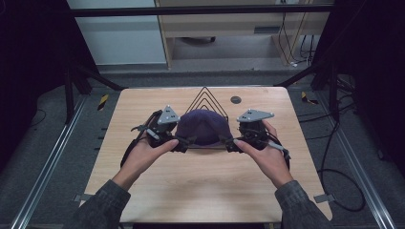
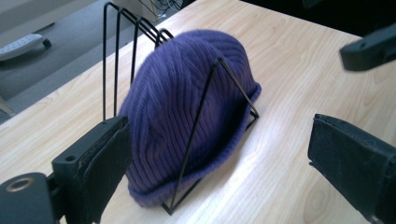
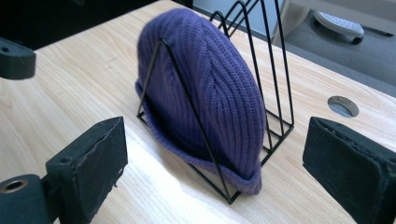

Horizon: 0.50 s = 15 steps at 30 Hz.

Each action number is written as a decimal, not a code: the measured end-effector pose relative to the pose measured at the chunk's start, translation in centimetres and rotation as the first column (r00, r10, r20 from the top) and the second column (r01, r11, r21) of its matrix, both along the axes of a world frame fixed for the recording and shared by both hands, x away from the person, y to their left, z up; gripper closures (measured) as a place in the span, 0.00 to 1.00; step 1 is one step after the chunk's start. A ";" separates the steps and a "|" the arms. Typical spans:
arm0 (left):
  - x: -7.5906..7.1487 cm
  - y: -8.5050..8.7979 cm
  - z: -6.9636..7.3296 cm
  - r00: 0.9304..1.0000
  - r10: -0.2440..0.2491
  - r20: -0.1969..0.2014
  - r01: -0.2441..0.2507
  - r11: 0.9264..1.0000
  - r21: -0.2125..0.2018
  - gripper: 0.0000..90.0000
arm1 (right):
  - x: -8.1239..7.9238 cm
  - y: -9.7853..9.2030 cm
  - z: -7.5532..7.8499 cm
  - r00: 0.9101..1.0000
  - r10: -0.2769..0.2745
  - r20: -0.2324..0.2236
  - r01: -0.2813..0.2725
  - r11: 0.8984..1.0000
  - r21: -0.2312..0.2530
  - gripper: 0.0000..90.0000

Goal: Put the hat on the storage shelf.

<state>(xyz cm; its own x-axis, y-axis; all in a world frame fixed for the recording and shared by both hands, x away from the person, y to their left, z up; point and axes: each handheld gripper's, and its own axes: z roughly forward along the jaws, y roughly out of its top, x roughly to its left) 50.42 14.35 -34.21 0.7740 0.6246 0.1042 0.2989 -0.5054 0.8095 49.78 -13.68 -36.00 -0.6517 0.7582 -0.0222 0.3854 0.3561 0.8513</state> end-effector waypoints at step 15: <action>-2.8 2.1 -1.5 0.999 -0.031 -0.010 0.030 1.000 -0.005 0.04 | -2.5 -1.3 -0.4 1.000 0.026 0.005 -0.026 1.000 -0.004 0.07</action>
<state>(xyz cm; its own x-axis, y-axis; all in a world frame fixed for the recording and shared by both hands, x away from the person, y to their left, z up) 47.63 16.48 -35.70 0.7937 0.6012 0.0928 0.2917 -0.5101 0.8091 47.32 -14.96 -36.43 -0.6707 0.7412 -0.0282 0.3718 0.3689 0.8519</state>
